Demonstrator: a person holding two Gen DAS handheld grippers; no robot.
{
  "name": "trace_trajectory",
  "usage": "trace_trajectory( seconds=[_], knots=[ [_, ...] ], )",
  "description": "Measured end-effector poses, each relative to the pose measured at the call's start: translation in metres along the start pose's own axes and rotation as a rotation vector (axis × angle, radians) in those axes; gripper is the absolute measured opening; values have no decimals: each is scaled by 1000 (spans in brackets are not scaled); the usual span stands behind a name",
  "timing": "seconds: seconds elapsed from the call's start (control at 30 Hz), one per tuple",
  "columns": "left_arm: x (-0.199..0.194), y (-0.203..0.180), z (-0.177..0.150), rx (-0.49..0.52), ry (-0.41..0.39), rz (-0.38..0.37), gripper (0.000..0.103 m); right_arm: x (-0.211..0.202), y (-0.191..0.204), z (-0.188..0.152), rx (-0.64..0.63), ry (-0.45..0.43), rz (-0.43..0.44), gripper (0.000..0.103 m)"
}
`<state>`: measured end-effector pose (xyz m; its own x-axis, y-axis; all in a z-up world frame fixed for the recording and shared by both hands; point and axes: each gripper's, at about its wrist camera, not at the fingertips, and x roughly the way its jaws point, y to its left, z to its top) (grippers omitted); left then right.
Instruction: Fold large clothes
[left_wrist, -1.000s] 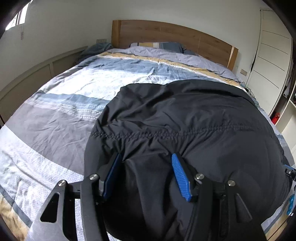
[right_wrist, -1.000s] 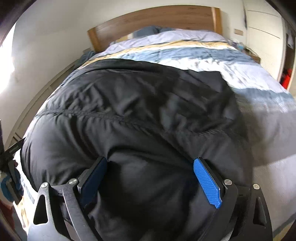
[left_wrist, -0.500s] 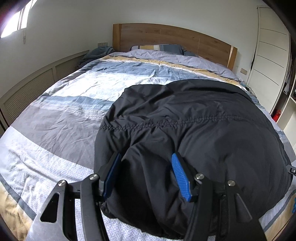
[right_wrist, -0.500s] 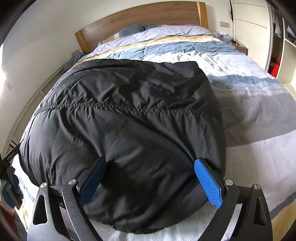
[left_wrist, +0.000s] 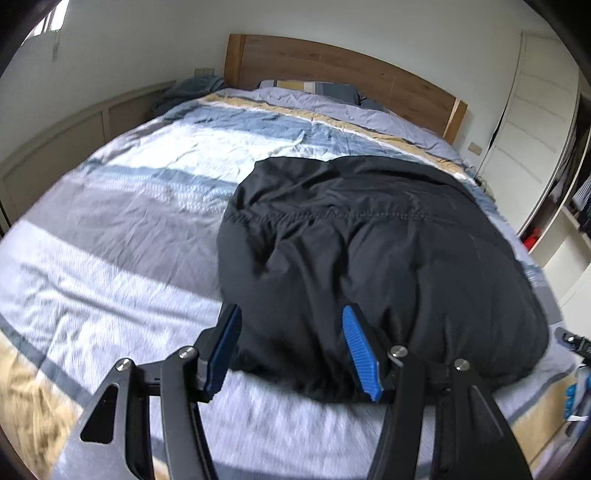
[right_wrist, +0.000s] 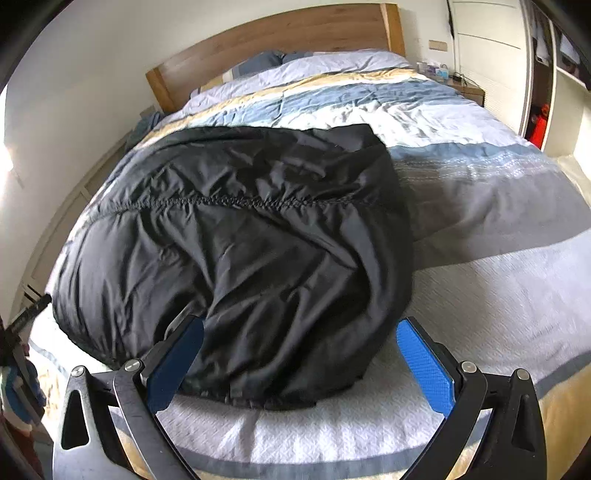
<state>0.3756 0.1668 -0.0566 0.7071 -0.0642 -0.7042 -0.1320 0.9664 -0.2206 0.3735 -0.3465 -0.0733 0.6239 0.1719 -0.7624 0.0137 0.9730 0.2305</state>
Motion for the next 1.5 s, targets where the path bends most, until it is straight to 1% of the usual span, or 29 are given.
trace_trajectory(
  seconds=[0.13, 0.23, 0.3, 0.37, 0.43, 0.53, 0.77, 0.87, 0.97, 1.0, 1.03, 1.1, 1.17, 1.23, 1.3, 1.4, 1.43, 1.47, 1.5],
  knots=[
    [-21, 29, -1, -80, 3, -74, 56, -21, -14, -6, 23, -16, 15, 103],
    [-26, 57, 3, -184, 25, -152, 56, -31, -29, -10, 63, -27, 29, 103],
    [-25, 72, 9, -238, 34, -162, 57, -35, -41, -11, 105, -33, 39, 103],
    [-21, 83, 15, -269, 50, -169, 57, -37, -52, -11, 145, -38, 55, 103],
    [-12, 92, 21, -296, 66, -182, 57, -35, -61, -10, 179, -39, 62, 103],
    [6, 100, 29, -322, 99, -198, 57, -26, -66, -7, 194, -23, 57, 103],
    [55, 105, 47, -359, 142, -255, 57, 8, -73, 8, 203, 10, 48, 103],
    [78, 103, 53, -356, 174, -278, 57, 25, -75, 14, 213, 20, 61, 103],
    [103, 99, 57, -324, 218, -272, 58, 45, -77, 19, 236, 42, 93, 103],
    [113, 97, 57, -311, 236, -274, 59, 53, -79, 20, 248, 55, 106, 103],
    [120, 96, 57, -304, 247, -275, 63, 64, -82, 21, 264, 75, 126, 103],
    [138, 94, 57, -289, 275, -286, 68, 81, -87, 20, 292, 110, 160, 103],
    [152, 91, 56, -281, 296, -310, 71, 101, -97, 17, 350, 151, 233, 102],
    [166, 91, 56, -289, 308, -337, 79, 118, -106, 13, 418, 183, 313, 102],
    [180, 94, 53, -323, 334, -399, 79, 129, -110, 12, 448, 197, 365, 102],
    [195, 99, 48, -389, 365, -502, 81, 139, -110, 14, 443, 203, 411, 103],
    [202, 102, 45, -435, 377, -555, 81, 143, -108, 17, 444, 211, 441, 103],
    [205, 103, 44, -464, 382, -587, 81, 147, -106, 19, 443, 219, 469, 103],
    [209, 103, 42, -491, 386, -622, 81, 152, -101, 22, 446, 230, 519, 103]
  ],
)
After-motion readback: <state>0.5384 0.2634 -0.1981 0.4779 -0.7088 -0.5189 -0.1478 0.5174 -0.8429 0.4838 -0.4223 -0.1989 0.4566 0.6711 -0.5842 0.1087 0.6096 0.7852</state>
